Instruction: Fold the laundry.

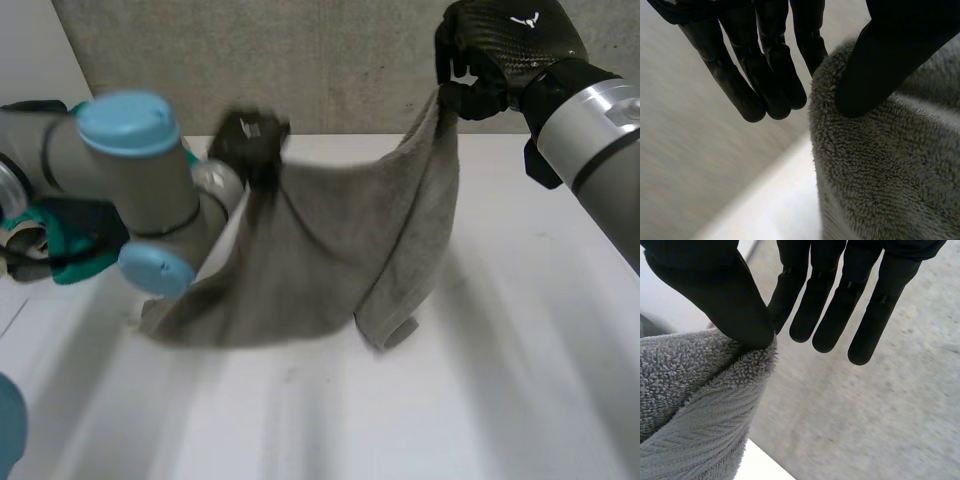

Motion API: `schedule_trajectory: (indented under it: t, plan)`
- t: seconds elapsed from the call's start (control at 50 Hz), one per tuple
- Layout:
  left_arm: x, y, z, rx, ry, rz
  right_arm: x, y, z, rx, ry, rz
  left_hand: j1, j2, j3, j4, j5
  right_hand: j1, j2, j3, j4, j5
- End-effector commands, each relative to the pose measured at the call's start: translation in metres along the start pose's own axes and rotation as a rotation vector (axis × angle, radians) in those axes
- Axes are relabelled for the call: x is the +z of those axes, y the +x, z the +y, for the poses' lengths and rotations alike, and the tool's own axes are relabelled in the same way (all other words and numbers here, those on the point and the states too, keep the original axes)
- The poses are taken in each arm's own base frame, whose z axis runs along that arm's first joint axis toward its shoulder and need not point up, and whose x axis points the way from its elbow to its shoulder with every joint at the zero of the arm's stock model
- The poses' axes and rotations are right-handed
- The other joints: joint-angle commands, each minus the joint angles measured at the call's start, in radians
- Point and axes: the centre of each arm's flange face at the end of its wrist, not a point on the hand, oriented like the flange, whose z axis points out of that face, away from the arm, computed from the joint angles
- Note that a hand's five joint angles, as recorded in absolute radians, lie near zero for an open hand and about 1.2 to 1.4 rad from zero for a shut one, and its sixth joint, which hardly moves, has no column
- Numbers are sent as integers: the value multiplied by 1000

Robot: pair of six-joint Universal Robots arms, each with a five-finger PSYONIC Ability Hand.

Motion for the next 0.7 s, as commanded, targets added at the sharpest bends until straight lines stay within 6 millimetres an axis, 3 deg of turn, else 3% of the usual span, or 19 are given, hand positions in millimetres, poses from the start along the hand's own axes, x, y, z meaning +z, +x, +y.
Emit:
schedule_trajectory:
  t: [0.02,0.06,0.1,0.14,0.18,0.26,0.34,0.42,0.5,0.54,0.58,0.64,0.7]
  plan:
    - [4,-44,-116,24,450,-226,38,36,2,-80,68,193,225,204,213,205,243,263,218,210,203,232]
    - [-4,-54,-143,31,539,-268,46,46,-8,-94,115,247,225,204,213,205,243,263,218,210,203,232]
    - [-11,-58,-156,41,573,-287,49,52,-15,-99,143,270,225,204,213,205,243,263,218,210,203,232]
    - [-20,-62,-162,62,570,-302,51,55,-21,-95,165,273,225,204,213,205,243,263,218,210,203,232]
    - [-25,-60,-153,79,527,-299,50,55,-21,-88,167,267,225,204,213,205,243,263,218,210,203,232]
    - [-44,-49,-119,111,392,-274,41,49,-12,-73,124,238,225,204,213,205,243,263,218,210,203,232]
    - [-72,-31,-77,130,250,-217,22,44,10,-70,40,211,225,204,213,205,243,263,218,210,203,232]
    - [-95,-10,-28,135,131,-140,-2,39,49,-72,-98,175,225,204,213,205,243,263,218,210,203,232]
    - [-112,19,35,136,-20,-26,-35,21,108,-77,-280,74,225,204,213,205,243,263,218,210,203,232]
    - [-115,25,51,131,-65,2,-44,16,127,-88,-325,40,219,199,208,199,238,263,218,210,203,232]
    - [-116,30,69,128,-123,22,-51,13,150,-113,-363,15,79,59,68,59,98,263,218,210,203,232]
    - [-115,32,79,130,-165,30,-54,11,166,-135,-391,7,-85,-106,-97,-106,-67,263,218,210,203,232]
    - [-113,28,83,118,-207,29,-59,10,180,-152,-438,5,-393,-414,-405,-414,-375,263,218,210,203,232]
